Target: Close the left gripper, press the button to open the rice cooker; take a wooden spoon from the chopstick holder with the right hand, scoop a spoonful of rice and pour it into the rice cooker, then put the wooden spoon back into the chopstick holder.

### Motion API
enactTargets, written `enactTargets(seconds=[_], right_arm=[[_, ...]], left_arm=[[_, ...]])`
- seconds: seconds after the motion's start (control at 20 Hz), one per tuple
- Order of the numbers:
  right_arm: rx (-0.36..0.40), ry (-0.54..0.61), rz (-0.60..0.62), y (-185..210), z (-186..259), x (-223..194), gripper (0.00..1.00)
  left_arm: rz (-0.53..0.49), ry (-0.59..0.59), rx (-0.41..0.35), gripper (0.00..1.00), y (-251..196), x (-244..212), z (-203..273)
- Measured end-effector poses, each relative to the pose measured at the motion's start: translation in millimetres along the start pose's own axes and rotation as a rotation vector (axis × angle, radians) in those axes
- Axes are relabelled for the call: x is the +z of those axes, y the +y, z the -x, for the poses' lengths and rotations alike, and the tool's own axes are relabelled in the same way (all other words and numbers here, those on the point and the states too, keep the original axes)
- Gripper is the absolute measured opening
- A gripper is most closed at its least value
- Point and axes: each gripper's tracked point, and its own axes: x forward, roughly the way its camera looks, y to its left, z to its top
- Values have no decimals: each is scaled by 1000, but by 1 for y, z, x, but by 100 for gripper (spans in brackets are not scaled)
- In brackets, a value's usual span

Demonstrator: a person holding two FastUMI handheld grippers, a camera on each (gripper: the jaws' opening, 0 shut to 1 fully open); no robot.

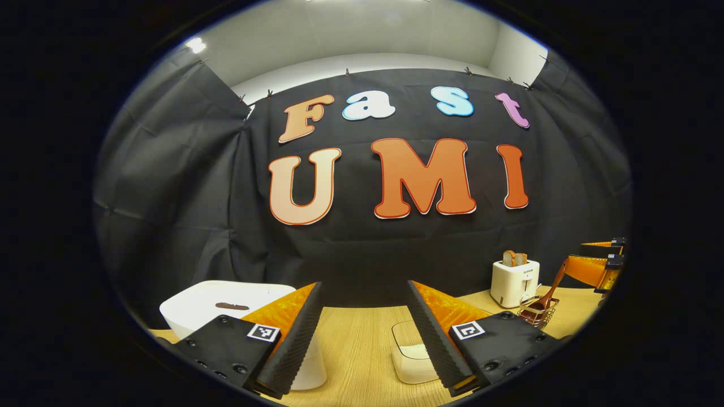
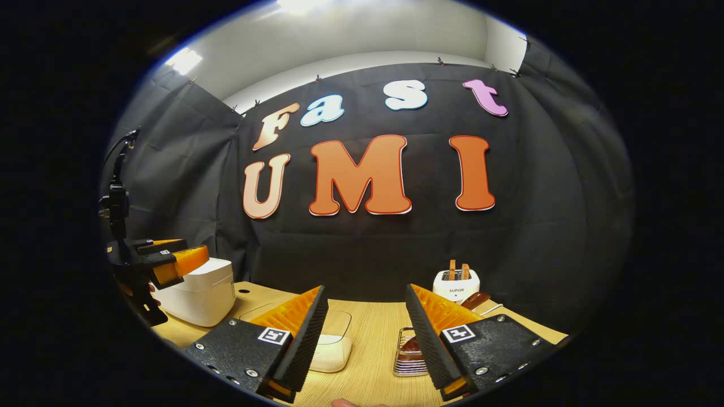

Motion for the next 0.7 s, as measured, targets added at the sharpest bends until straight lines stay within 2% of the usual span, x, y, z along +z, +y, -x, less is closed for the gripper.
enactTargets(seconds=[0.05,0.2,0.35,0.5,0.55,0.6,0.7], right_arm=[[1,4,-2,0,1,-1,82],[-5,-2,-3,-4,2,2,82],[-21,-2,-6,-9,1,1,82],[-18,15,-19,-10,0,-4,82],[-19,17,-18,-10,0,-5,82],[-20,16,-16,-11,-1,-5,82],[-19,9,-11,-11,-2,-3,82]], left_arm=[[3,-3,4,94,1,1,-2],[24,2,0,94,0,1,-7],[-11,-2,24,95,5,1,-10],[-5,9,15,95,0,-4,-11],[-4,10,14,90,0,-5,-12],[-5,11,14,95,0,-5,-12],[-4,10,15,94,0,-3,-13]])
